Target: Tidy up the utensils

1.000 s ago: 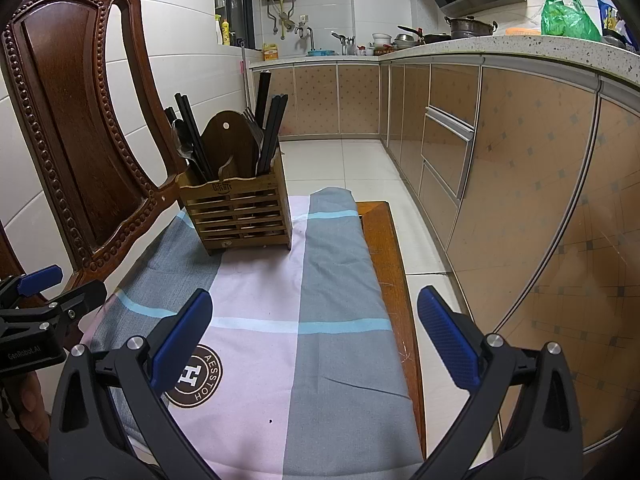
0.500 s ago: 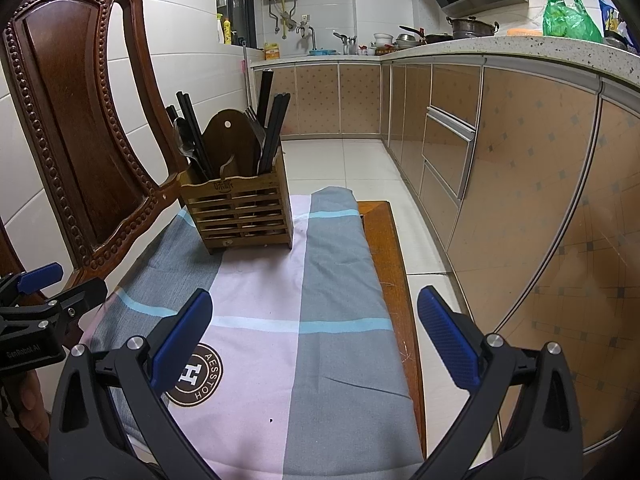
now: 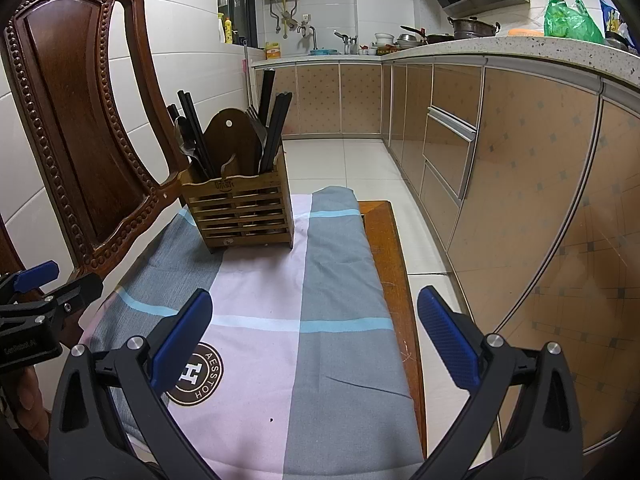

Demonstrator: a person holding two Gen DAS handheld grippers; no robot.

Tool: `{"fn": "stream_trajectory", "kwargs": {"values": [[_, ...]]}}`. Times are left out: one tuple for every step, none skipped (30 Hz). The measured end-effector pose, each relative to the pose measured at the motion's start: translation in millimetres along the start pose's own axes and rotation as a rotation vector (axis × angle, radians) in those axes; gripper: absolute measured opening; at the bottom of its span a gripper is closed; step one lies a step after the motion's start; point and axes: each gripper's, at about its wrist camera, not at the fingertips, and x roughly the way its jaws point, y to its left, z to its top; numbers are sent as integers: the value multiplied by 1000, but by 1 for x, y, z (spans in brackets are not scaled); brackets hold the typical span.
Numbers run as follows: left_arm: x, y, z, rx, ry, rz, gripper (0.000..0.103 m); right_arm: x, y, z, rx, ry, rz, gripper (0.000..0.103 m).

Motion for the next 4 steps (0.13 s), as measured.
{"fn": "stream_trajectory", "kwargs": {"values": [[0, 0, 0, 1, -1, 1, 99, 0, 0, 0, 0, -1, 0, 100], [0, 0, 0, 2, 1, 0, 99, 0, 0, 0, -1, -1, 0, 100], [1, 0, 0, 4, 2, -2, 99, 0, 0, 0, -1, 0, 1, 100], [1, 0, 0, 6, 2, -5, 99, 0, 0, 0, -1, 0, 0, 100]]}}
